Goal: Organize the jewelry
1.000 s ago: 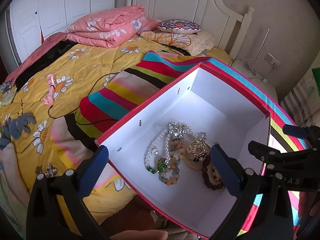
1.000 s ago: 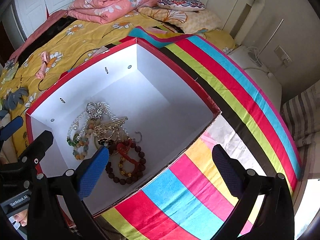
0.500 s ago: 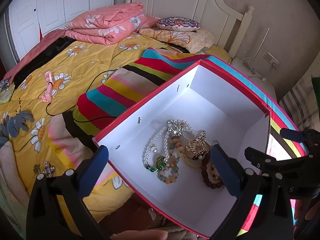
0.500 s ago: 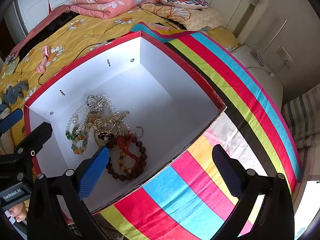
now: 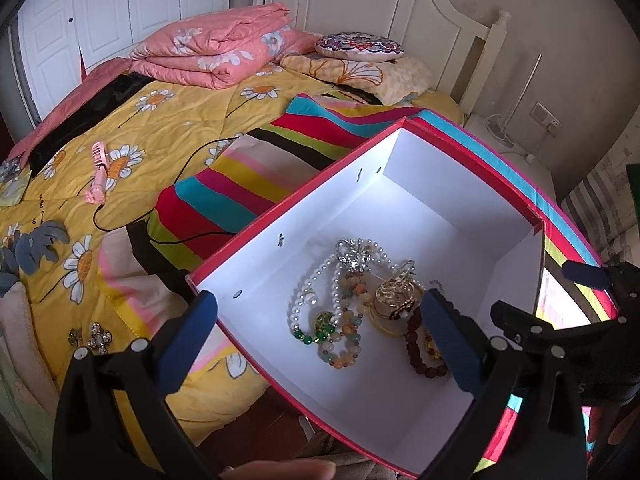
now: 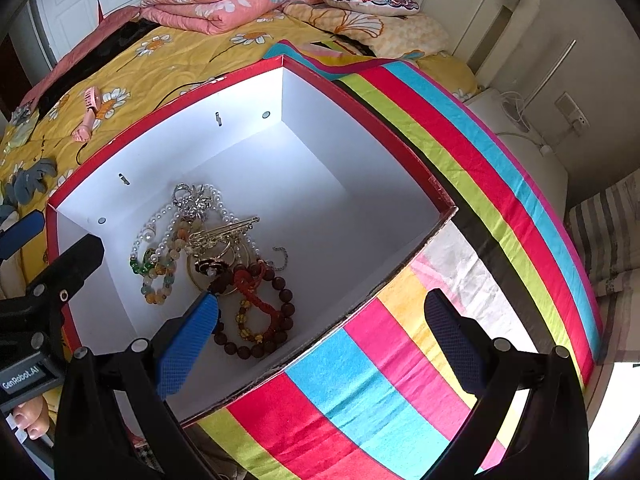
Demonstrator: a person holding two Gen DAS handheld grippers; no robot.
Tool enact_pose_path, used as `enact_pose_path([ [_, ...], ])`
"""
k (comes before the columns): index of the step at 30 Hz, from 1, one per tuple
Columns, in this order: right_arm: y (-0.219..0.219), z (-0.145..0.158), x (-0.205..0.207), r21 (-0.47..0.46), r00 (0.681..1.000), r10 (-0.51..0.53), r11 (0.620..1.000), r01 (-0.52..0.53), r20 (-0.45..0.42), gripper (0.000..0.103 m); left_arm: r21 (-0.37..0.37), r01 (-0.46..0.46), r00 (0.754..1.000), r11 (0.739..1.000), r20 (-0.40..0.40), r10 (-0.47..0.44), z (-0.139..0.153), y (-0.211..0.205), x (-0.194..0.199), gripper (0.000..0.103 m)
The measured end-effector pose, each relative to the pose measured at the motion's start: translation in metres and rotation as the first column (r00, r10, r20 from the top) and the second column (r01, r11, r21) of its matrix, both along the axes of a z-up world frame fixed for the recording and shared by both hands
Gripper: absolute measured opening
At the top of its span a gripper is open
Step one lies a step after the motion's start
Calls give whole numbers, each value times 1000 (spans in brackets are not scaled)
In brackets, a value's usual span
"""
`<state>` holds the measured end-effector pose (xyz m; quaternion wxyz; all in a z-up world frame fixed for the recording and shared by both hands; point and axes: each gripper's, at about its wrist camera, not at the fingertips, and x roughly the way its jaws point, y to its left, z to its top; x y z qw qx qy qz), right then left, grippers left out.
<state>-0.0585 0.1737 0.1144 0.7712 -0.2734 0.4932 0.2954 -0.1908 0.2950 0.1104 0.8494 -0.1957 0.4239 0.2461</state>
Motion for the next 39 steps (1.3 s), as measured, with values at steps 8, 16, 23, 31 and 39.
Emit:
enact_pose_path([
  [8, 1, -2, -2, -1, 1000, 1, 1000, -1, -5, 99, 13, -18, 1000, 1000, -10, 18, -1, 1, 0, 101],
  [16, 3, -5, -5, 1, 1000, 9, 1000, -9, -8, 99, 16, -27, 999, 1000, -17, 27, -3, 4, 0, 101],
  [23, 1, -11, -5, -8, 1000, 10, 1000, -10, -16, 99, 27, -34, 999, 999, -29, 35, -6, 5, 1, 101],
  [31, 1, -17, -7, -12, 1000, 16, 1000, -16, -25, 99, 45, -41, 998, 998, -42, 43, -9, 6, 2, 101],
  [39, 3, -21, -11, -15, 999, 29, 999, -30, -29, 99, 55, -51, 997, 997, -55, 54, -11, 8, 4, 101],
])
